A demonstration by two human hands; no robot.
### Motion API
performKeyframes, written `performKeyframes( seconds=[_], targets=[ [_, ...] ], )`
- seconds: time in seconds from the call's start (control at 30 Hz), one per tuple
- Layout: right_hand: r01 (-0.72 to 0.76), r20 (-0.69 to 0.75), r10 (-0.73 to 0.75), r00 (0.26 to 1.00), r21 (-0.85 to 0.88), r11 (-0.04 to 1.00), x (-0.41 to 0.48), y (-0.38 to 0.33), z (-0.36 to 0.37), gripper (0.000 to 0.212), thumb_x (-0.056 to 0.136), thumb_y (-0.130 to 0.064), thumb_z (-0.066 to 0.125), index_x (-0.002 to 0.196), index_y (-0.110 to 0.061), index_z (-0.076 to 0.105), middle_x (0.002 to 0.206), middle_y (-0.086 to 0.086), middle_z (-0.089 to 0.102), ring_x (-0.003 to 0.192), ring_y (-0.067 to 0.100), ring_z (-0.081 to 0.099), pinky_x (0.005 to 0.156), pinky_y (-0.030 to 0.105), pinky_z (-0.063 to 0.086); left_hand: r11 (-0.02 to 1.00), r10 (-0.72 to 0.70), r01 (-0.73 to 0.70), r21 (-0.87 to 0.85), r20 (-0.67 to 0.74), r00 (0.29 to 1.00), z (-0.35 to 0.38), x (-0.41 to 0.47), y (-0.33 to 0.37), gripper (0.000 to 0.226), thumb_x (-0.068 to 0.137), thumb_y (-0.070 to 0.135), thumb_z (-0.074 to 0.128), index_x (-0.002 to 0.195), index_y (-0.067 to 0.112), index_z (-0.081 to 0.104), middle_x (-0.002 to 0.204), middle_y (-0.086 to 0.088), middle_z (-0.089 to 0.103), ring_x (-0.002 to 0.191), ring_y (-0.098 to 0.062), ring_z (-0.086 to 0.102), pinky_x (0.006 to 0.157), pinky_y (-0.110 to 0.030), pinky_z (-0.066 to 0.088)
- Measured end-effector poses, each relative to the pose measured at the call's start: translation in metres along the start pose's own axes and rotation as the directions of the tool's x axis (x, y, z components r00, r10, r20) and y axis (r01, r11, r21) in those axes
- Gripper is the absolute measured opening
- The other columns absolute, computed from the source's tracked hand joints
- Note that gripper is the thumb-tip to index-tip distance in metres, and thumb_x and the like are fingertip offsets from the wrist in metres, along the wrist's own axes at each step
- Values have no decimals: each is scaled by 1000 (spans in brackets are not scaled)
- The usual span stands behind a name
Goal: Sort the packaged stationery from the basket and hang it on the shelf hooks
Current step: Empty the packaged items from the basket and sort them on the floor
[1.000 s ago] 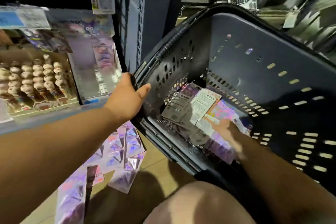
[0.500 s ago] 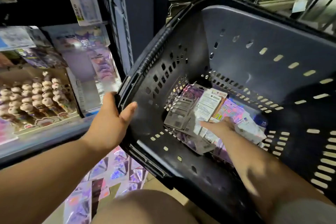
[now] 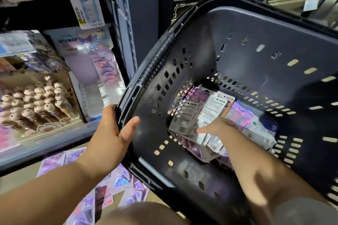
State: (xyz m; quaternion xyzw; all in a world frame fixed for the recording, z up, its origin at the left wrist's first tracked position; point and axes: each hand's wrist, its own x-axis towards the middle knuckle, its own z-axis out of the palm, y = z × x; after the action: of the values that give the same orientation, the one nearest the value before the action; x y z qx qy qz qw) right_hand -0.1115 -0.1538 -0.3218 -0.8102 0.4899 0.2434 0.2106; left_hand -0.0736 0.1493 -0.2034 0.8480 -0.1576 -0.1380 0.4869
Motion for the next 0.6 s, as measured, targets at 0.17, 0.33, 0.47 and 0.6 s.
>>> performKeyframes(
  seconds=[0.17,0.33,0.47,0.6],
  targets=[
    [65,-27,-62,998,102,993,-2,0,5,126,56,-60,85,149,-4,21,149,20,37,130,39,43,103,46,45,1000,2,-2,9,-1,1000,0,0,-3,81,75,57,45,143,16,26,131,-5,51,112,-22,52,96,-34,39],
    [176,46,-191,981,217,960,-5,-12,-4,87,56,-49,86,131,-24,48,126,-3,56,117,27,54,93,32,45,1000,-12,13,-25,20,1000,-2,0,-4,78,78,54,46,143,17,25,135,-5,50,120,-21,50,103,-37,39],
    [249,78,-285,955,307,919,22,-11,5,93,43,-43,89,126,-23,52,124,-3,60,115,24,56,98,41,47,1000,-10,10,-9,1,1000,0,0,-2,70,85,47,48,143,14,26,130,-7,51,112,-20,50,92,-28,36],
    [254,87,-301,950,350,902,-5,-12,0,62,75,-20,79,130,-14,50,125,4,57,116,23,52,94,32,42,1000,-21,21,-3,-4,1000,1,-1,-3,70,84,48,47,142,14,28,128,-6,51,113,-21,50,92,-27,35]
  ],
)
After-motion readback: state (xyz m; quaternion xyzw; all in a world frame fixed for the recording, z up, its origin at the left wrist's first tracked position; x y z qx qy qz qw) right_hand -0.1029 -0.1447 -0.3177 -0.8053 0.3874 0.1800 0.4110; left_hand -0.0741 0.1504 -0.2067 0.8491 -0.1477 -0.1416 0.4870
